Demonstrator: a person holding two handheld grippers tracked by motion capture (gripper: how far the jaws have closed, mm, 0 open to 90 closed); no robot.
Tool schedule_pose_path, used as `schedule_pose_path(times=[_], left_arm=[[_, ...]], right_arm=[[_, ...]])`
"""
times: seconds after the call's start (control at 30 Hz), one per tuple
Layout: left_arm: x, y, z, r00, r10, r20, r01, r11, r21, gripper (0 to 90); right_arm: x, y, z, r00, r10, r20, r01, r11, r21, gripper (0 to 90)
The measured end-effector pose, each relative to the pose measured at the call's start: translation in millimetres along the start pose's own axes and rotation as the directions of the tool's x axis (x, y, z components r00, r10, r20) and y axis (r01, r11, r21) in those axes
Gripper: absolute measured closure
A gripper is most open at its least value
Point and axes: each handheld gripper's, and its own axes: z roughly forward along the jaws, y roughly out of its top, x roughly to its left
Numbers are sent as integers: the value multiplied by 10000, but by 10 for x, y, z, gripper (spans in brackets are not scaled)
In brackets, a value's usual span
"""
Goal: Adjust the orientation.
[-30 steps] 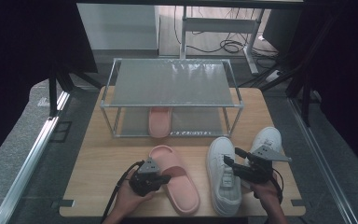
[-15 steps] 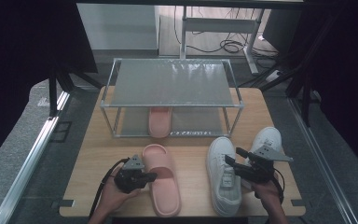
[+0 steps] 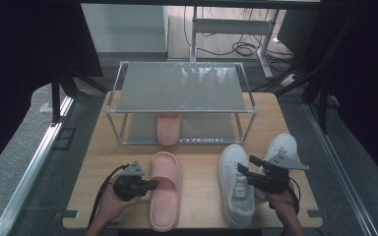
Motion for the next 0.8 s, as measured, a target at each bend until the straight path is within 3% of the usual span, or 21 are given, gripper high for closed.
schedule_pose_path(times=[0.27,0.6,0.7,0.8], left_arm=[[83,-29,-75,9994,-206,-265,203,9997,-129,885],[74,-16,-232,9992,-53,-400,36,9990,-438,896],[192,-51,-316,9957,-501,-778,447,9965,-708,896],[278,-62,-264,9919,-685,-1072,624,9963,-591,897]], right_arm=[[6,-4,14,10000,-25,-8,25,10000,45,399],[-2,-4,3,10000,3,3,-3,10000,19,399],[-7,-5,5,10000,28,11,-29,10000,28,399],[0,-5,14,10000,7,-2,-7,10000,49,399]])
